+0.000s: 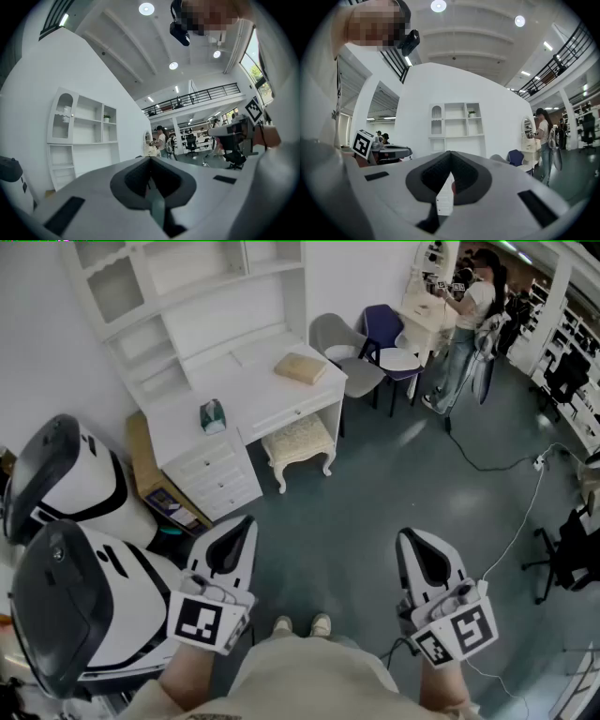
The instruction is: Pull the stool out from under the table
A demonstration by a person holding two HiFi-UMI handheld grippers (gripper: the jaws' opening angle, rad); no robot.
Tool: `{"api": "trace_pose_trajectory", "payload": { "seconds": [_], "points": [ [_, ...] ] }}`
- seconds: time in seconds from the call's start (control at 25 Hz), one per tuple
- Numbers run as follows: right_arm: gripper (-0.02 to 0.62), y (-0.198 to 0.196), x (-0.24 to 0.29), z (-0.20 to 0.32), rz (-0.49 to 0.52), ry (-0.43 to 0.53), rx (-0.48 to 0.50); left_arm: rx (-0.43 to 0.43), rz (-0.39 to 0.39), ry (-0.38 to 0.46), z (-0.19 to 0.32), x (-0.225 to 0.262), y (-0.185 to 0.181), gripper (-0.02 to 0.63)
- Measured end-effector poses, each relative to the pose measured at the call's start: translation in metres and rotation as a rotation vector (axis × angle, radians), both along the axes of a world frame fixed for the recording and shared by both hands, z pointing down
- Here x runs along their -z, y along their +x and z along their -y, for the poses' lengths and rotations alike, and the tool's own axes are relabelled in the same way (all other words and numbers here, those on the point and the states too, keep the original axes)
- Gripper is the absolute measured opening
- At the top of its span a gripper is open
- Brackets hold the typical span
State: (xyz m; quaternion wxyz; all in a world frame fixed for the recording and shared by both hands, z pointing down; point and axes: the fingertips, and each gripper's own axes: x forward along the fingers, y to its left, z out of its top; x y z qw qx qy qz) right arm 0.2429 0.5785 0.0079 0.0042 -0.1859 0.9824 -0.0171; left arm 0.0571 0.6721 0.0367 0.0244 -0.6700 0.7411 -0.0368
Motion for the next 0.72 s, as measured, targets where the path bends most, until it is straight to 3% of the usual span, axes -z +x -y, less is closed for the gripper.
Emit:
{"api": "trace_pose_trajectory", "payload": {
  "seconds": [0.28,0.72],
  "points": [
    [0.021,0.011,0.004,0.011,0.051,-0.026,-0.019,-0.006,-0.007,-0.015,0.003,-0.003,0.013,0.02],
    [0.024,0.023,-0.006,0.021,0.032,-0.005,0.036,0.012,-0.014,-0.016,0.019,-0.004,0.025,0.02]
  ]
}}
